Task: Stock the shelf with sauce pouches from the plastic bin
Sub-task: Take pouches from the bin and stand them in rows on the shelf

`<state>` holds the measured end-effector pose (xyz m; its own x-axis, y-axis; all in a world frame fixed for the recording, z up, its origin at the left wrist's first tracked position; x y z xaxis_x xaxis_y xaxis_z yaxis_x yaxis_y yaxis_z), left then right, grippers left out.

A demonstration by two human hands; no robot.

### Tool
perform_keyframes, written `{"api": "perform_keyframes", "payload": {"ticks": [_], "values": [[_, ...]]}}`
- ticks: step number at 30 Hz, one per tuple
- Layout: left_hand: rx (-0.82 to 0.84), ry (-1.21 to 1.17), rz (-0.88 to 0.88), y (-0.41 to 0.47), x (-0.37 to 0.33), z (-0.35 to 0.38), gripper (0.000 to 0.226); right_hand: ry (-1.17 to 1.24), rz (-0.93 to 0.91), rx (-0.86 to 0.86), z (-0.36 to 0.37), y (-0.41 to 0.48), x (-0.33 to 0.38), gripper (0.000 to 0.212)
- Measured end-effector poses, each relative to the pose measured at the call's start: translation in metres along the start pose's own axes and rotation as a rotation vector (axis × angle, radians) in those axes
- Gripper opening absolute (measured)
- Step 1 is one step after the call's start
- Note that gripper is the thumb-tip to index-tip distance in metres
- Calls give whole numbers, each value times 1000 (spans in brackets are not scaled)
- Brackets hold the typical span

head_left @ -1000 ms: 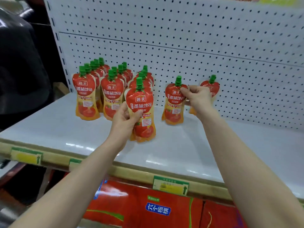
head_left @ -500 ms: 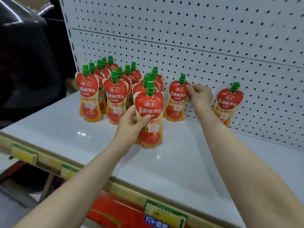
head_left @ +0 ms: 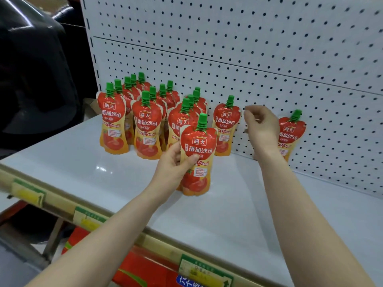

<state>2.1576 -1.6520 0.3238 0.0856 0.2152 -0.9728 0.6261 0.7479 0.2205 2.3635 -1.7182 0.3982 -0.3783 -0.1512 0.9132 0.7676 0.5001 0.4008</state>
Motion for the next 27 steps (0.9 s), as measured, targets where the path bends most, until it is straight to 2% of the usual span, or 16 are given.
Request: {"api": "perform_keyframes", "payload": {"ticks": [2, 4, 6, 10, 13, 16, 21, 23, 27], "values": [[15, -8, 4, 1, -2, 7, 29, 113, 156, 253, -2, -25, 19, 21], [33, -7, 10, 3, -5, 16, 33, 120, 255, 523, -4, -44, 26, 25], [54, 5, 22, 6, -7, 26, 35, 115, 237, 596, -9, -52, 24, 21], [100, 70, 5, 11, -7, 39, 32, 181, 200, 457, -26, -43, 16, 12], [113, 303, -21, 13, 2, 39, 42, 171, 157, 316, -37, -26, 8, 15], [191, 477, -96, 14, 15, 41, 52, 121, 140, 256, -36, -11, -5, 5], [276, 694, -146, 28, 27, 48, 59, 169, 130, 280, -12, 4, -24, 2], [281, 764, -146, 37, 33, 51, 62, 192, 118, 283, -1, 9, -26, 9], [271, 799, -134, 47, 38, 53, 66, 222, 107, 280, 14, 18, -29, 15]]}}
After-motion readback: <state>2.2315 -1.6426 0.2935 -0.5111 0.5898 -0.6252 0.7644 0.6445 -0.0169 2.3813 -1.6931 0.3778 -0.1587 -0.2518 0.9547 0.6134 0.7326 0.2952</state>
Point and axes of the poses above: each hand's wrist, its own y-axis towards the middle knuckle, its own z-axis out of the palm, x = y × z, the point moved 1 cm from there along y, towards the middle knuckle, and after that the axes turned 15 degrees about y, right-handed, at the moved point
